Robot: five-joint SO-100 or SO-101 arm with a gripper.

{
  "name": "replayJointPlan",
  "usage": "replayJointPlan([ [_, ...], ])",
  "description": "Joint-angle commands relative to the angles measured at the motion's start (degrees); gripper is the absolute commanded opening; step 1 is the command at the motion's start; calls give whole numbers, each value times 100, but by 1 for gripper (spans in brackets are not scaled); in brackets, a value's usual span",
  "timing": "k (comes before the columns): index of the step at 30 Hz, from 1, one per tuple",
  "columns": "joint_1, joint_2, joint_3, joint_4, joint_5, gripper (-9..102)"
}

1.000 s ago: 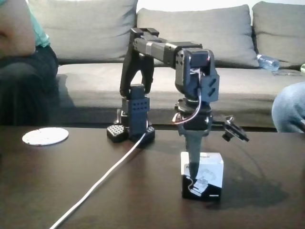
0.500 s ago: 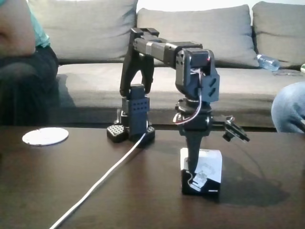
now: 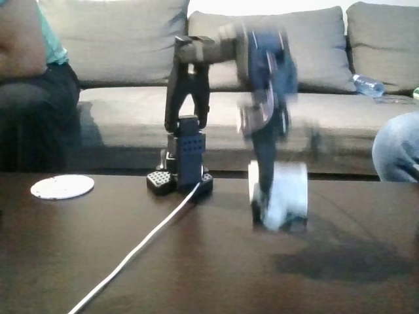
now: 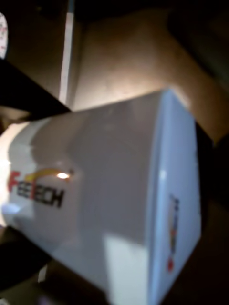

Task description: Grasp a servo box and put it on the zirlivani.

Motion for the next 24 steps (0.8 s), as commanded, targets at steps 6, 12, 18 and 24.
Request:
replayJointPlan([
  [6,3278,1705,-62,527,-1600,13],
  [12,6337,1705,536,510,-2830,14],
  [18,8798,1714,826,510,-4078,14],
  [24,10687,1696,1318,114,-4922,14],
])
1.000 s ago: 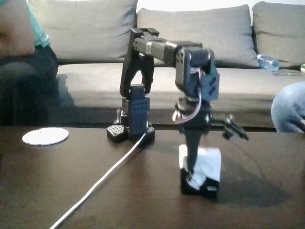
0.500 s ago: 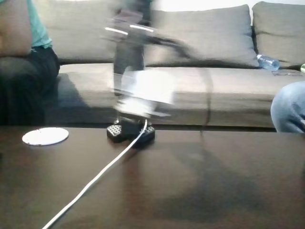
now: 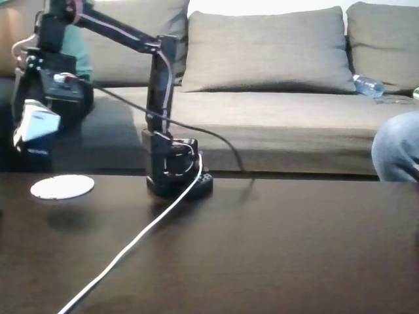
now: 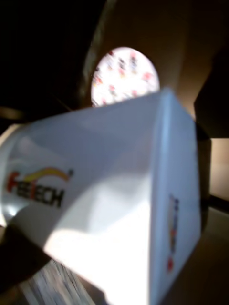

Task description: Grasp a servo box and put it on the zirlivani.

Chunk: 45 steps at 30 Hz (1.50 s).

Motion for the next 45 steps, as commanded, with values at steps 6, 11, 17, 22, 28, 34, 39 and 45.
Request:
replayJointPlan([
  [6,1934,246,1529,-835,-844,14],
  [11,2180,246,2092,-1890,-844,14],
  [17,2268,246,2153,-2021,-826,14],
  [22,2294,246,2162,-1951,-826,14],
  [28,2294,246,2312,-1951,-853,14],
  [34,2294,246,2918,-2206,-870,14],
  [39,2285,255,2944,-2171,-870,14],
  [45,2294,255,2944,-2215,-870,14],
])
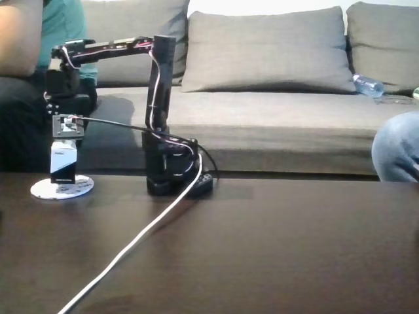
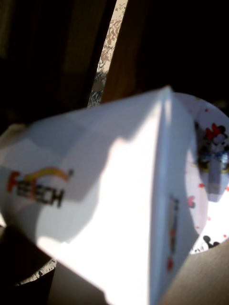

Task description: Grasp a servo box and put it on the zirlivani.

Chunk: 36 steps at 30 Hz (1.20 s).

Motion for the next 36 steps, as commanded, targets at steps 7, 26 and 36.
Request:
replayJointPlan([
  [7,18,255,-44,-53,-413,15],
  [26,185,360,-185,70,-448,43],
  [36,79,360,-2013,2382,-431,43],
])
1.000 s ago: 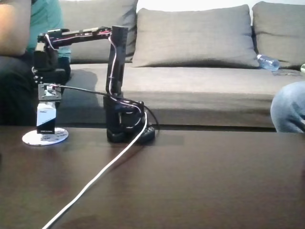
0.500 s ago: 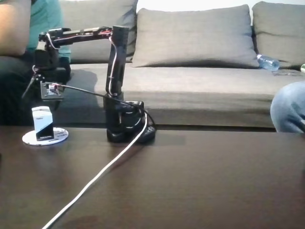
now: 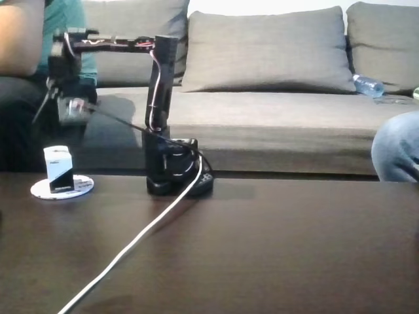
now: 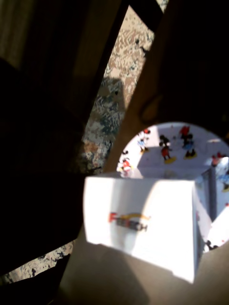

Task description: Grasp a servo box and put it on the zirlivani.

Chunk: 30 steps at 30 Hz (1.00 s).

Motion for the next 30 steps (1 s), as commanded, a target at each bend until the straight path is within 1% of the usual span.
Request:
replayJointPlan([
  [1,-158,255,-817,791,35,43],
  [2,-308,264,-879,826,62,43],
  [4,-791,352,-914,809,501,43],
  [6,-1477,545,-923,809,1002,38],
  [7,-1898,694,-923,809,1239,33],
  [10,-3577,1125,-905,791,2065,11],
  [11,-4219,1248,-896,791,2329,8],
  [13,-5502,1389,-668,782,2979,6],
  [15,-6671,1485,-229,668,3393,0],
  [17,-7726,1521,255,475,3700,1],
  [20,-9079,1529,896,-53,4298,0],
  [22,-9703,1600,1450,-624,4482,1],
  [24,-10257,1925,2250,-1362,4482,1],
  [27,-11074,2927,3788,-2408,4438,0],
  [30,-11707,4271,5388,-3059,4430,0],
])
